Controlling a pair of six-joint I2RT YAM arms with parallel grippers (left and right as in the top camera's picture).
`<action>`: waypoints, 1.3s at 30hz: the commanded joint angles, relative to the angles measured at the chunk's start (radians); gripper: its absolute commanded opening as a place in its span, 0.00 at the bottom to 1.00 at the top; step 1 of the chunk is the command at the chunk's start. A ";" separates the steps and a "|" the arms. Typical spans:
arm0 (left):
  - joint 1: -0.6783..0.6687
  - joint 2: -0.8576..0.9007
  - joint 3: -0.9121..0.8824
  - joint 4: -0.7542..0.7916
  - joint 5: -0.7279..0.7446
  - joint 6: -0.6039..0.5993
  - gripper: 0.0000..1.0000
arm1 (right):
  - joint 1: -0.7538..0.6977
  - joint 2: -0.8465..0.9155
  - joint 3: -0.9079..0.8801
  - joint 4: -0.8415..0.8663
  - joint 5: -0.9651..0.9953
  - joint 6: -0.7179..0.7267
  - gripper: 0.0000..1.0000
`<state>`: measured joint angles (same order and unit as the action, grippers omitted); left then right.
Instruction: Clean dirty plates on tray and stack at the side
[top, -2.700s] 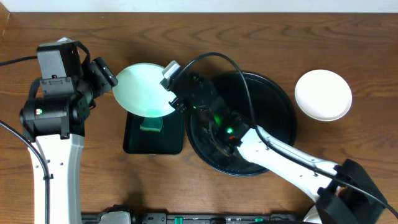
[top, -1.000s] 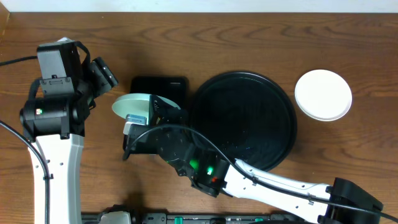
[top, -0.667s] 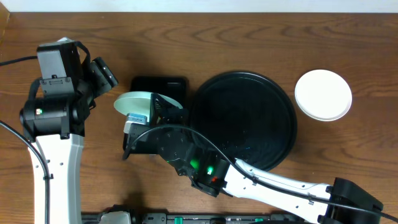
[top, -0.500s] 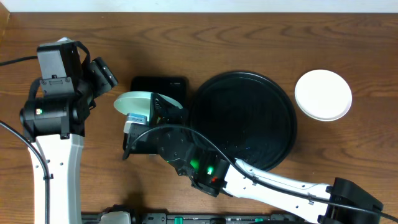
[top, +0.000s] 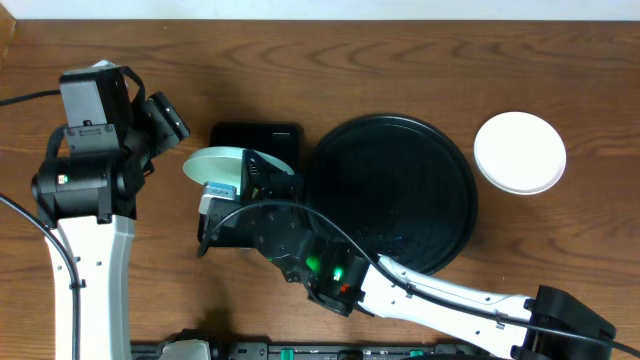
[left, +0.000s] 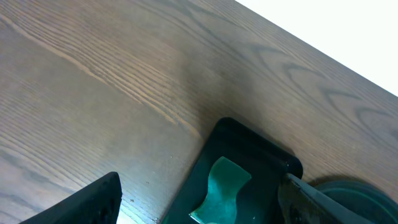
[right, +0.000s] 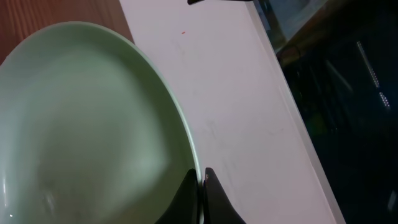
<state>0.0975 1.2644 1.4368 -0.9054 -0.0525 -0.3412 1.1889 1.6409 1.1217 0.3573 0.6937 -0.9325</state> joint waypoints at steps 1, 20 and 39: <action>0.004 0.005 0.018 0.000 -0.012 -0.008 0.81 | 0.008 -0.020 0.002 0.007 0.016 -0.008 0.01; 0.004 0.005 0.018 0.000 -0.012 -0.008 0.81 | 0.008 -0.020 0.002 0.035 0.012 -0.007 0.01; 0.004 0.005 0.018 0.000 -0.012 -0.008 0.81 | 0.008 -0.019 0.002 0.016 0.012 -0.006 0.01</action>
<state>0.0975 1.2644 1.4368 -0.9054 -0.0525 -0.3412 1.1889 1.6409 1.1217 0.3714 0.6960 -0.9325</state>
